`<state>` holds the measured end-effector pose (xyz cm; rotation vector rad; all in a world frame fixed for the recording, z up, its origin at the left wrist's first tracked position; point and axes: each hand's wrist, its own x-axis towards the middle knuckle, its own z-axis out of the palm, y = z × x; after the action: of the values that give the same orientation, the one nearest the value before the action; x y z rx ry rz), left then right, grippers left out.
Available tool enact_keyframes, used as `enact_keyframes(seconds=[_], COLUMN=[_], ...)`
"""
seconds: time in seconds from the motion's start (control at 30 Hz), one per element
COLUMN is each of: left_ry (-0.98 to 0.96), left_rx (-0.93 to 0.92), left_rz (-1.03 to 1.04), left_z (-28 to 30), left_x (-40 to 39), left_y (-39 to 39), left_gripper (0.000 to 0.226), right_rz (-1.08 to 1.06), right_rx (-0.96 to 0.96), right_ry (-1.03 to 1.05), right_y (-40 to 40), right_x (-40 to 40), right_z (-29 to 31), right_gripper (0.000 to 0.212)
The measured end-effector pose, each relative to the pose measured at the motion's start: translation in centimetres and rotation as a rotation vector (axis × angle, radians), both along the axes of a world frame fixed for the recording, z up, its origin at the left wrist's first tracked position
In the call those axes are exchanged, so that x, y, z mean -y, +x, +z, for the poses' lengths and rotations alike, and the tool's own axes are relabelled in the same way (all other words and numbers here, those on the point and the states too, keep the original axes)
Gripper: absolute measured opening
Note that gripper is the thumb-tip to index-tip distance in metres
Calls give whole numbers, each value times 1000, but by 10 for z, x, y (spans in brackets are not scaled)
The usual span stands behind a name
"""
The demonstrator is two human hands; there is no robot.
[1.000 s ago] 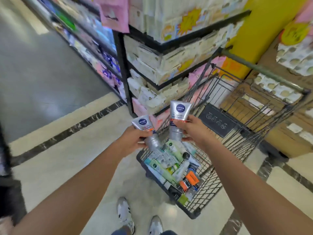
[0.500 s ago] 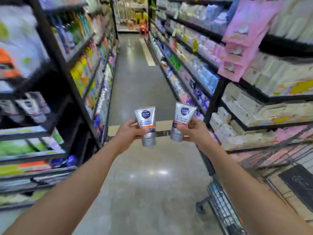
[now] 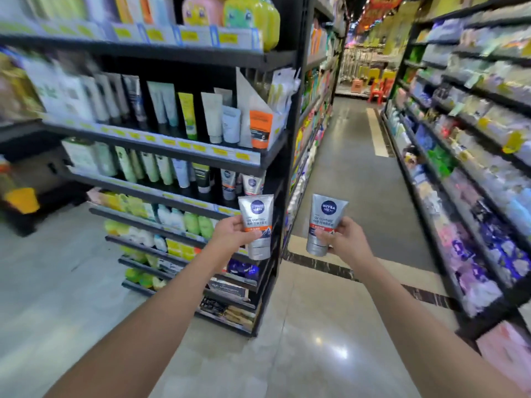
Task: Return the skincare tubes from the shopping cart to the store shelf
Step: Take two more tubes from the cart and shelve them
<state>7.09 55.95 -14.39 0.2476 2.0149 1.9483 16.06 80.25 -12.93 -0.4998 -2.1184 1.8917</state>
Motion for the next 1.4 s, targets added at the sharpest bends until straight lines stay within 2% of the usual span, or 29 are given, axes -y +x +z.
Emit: enact_keyframes(seconds=[0.33,0.53,0.6,0.87,1.1,1.4], left_ry=[-161,-303,-296,-195,-164,-220], left_rx=[-88,-142,-159,-169,-213,-296], left_rz=[96,97,92,31,-95,-101], left_z=[-12,-12,-11,-23,-43,-76], left_x=[85,102,97,81,71,72], left_y=[-111,-179,-194,-243,-279,-330], left_gripper=[48,39,34,40,37,36], right_rz=[56,32,7,-47,-118,-240], right_rx=[-53,-89,-84,-57,-36,46], right_ry=[114,180,194,239,256,322], right_y=[-137,-188,-195,-223,-243,-261], right_x=[50,53,56,73,100,121], right_z=[-44,-73,-78,-89,-89,-87], right_gripper=[37,36,35,33,37,36])
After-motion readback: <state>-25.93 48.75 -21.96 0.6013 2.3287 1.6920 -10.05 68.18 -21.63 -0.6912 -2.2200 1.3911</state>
